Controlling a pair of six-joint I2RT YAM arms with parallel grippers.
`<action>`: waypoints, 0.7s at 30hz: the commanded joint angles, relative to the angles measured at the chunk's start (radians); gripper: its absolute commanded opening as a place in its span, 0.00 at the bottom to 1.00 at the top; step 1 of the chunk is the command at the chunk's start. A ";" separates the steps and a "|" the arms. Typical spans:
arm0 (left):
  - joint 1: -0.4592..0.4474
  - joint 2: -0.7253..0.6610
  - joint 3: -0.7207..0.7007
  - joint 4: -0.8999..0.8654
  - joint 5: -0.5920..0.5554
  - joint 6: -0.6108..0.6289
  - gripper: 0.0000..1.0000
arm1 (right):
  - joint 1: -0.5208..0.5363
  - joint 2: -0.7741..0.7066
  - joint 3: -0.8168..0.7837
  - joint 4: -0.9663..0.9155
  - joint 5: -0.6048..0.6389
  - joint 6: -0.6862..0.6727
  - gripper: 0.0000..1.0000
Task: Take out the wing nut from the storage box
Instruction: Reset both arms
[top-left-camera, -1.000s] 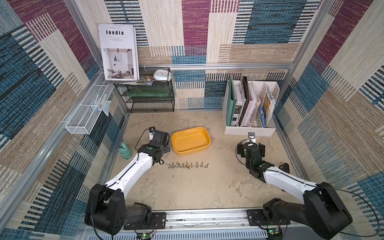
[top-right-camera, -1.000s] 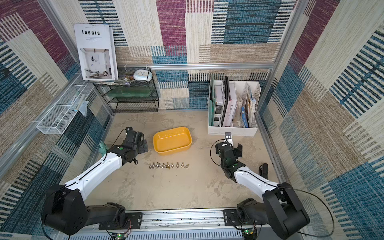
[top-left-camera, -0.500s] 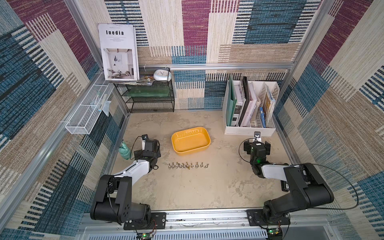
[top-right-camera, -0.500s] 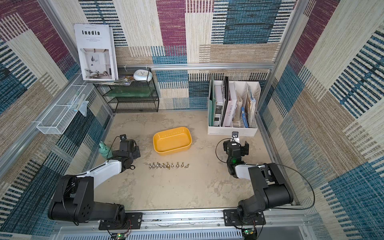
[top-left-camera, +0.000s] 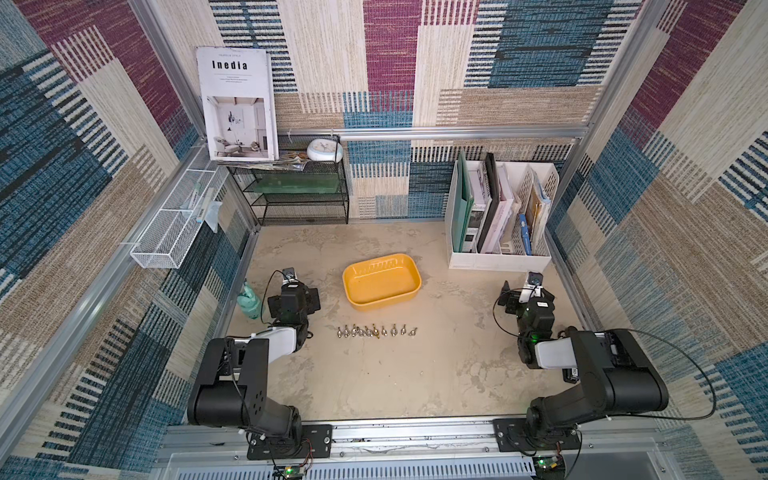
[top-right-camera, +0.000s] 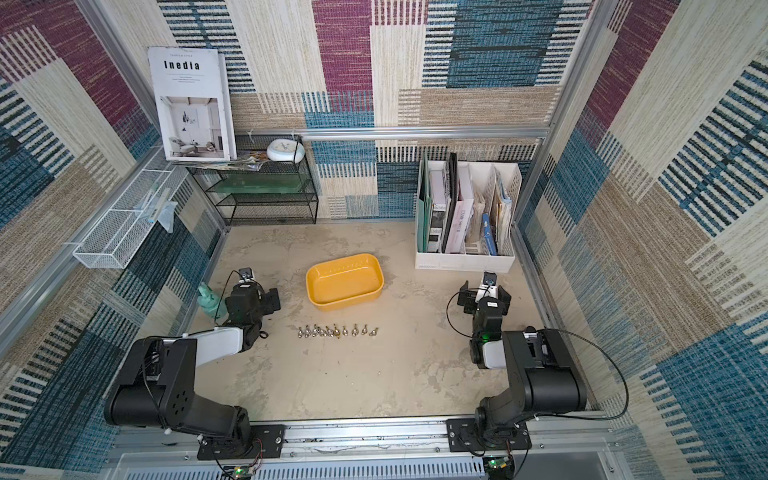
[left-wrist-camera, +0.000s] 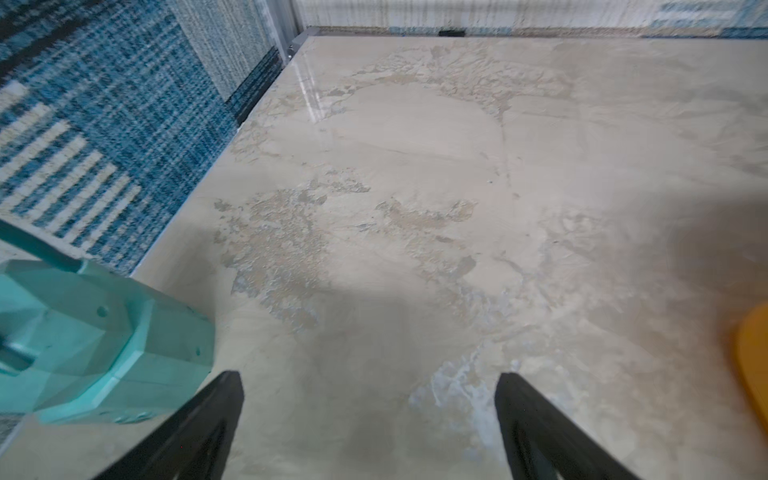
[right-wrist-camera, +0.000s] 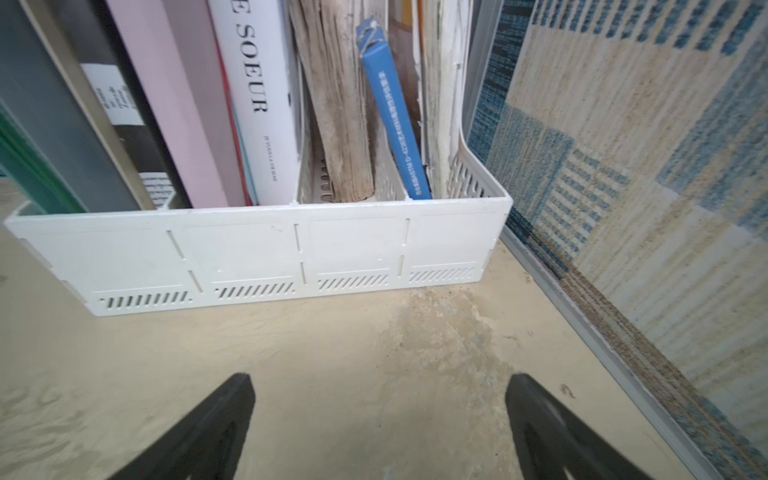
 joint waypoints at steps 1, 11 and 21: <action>0.004 0.006 -0.026 0.143 0.105 0.043 0.99 | -0.004 0.014 -0.012 0.087 -0.045 0.013 0.99; 0.007 0.032 -0.065 0.232 0.139 0.055 0.99 | -0.004 0.012 -0.010 0.079 -0.046 0.013 0.99; 0.006 0.031 -0.068 0.235 0.141 0.055 0.99 | -0.004 0.010 -0.010 0.078 -0.047 0.013 0.99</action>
